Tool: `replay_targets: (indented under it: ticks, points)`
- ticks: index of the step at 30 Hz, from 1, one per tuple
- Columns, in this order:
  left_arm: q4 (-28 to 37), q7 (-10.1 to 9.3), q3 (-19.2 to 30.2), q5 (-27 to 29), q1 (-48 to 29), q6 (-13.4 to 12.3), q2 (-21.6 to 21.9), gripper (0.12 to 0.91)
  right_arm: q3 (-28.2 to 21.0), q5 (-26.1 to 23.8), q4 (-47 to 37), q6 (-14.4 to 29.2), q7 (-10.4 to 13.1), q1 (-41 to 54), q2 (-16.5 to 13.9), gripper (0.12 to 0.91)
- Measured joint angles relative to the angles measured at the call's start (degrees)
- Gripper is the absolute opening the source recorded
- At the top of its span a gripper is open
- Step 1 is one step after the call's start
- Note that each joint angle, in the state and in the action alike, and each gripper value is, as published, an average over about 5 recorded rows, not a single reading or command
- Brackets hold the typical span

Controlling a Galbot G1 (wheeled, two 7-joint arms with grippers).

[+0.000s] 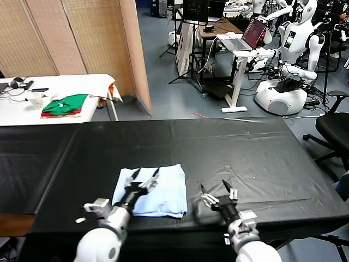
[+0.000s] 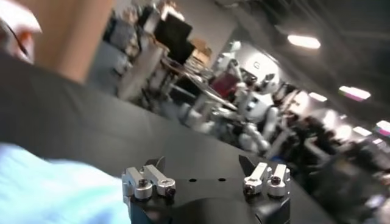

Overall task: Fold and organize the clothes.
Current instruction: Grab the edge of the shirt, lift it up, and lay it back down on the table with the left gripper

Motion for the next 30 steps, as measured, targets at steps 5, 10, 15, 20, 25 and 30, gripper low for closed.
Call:
replay_targets:
  ticks: [5, 10, 15, 20, 25, 30]
  points:
    - [2.1, 0.04, -4.8, 1.1, 1.9, -1.6, 1.3, 0.907, 0.1, 0.3, 0.5, 0.4, 0.0, -0.9, -0.2, 0.907]
    - [3.8, 0.08, -7.3, -1.3, 3.0, -1.6, 0.7, 0.907, 1.2, 0.7, 1.9, 0.4, 0.3, -2.4, -0.4, 0.907]
    - [4.6, 0.04, -8.1, -4.4, 3.8, -1.2, -0.1, 0.907, 1.7, 0.6, 2.7, 0.4, 0.4, -3.4, -0.5, 0.907]
    - [4.2, 0.16, -8.3, -5.6, 4.9, -1.5, -1.1, 0.907, 1.7, 0.1, 2.9, 0.4, 0.5, -3.8, -0.4, 0.907]
    - [3.9, 0.57, -8.3, -5.3, 6.2, -2.0, -1.8, 0.907, 1.6, -0.2, 3.0, 0.5, 0.5, -3.9, -0.2, 0.907]
    - [4.3, 0.91, -8.3, -5.7, 6.8, -1.9, -2.1, 0.907, 1.5, -0.5, 3.5, 0.7, 0.5, -4.3, -0.1, 0.907]
